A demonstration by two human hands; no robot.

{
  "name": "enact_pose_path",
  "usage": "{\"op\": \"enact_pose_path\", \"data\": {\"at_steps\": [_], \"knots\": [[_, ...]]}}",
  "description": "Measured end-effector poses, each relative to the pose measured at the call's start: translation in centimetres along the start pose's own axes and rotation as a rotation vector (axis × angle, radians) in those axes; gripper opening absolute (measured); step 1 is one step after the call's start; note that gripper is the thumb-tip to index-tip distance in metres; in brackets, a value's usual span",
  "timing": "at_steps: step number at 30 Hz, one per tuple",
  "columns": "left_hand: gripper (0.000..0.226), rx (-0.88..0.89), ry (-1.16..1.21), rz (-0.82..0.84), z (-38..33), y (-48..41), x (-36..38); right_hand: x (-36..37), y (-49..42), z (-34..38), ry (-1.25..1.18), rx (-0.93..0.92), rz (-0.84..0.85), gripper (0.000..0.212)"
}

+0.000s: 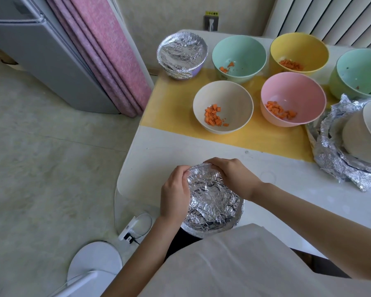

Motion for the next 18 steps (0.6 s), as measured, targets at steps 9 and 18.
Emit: {"op": "enact_pose_path", "data": {"at_steps": [9,18], "knots": [[0.018,0.063,-0.048,0.159,-1.1,-1.2,1.2,0.8,-0.8,1.4,0.001,-0.076,0.056,0.034],[0.028,0.067,-0.086,0.142,-1.0,-0.9,1.4,1.2,-1.1,1.2,-0.001,-0.041,0.129,0.031]]}}
Point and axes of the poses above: each hand's wrist, its own y-axis away from the middle knuckle, its own x-axis out of the palm, z = x × y, the point moved 9 cm from there along -y, towards the middle knuckle, and after that the axes turned 3 degrees about -z, right-handed, at the moved point
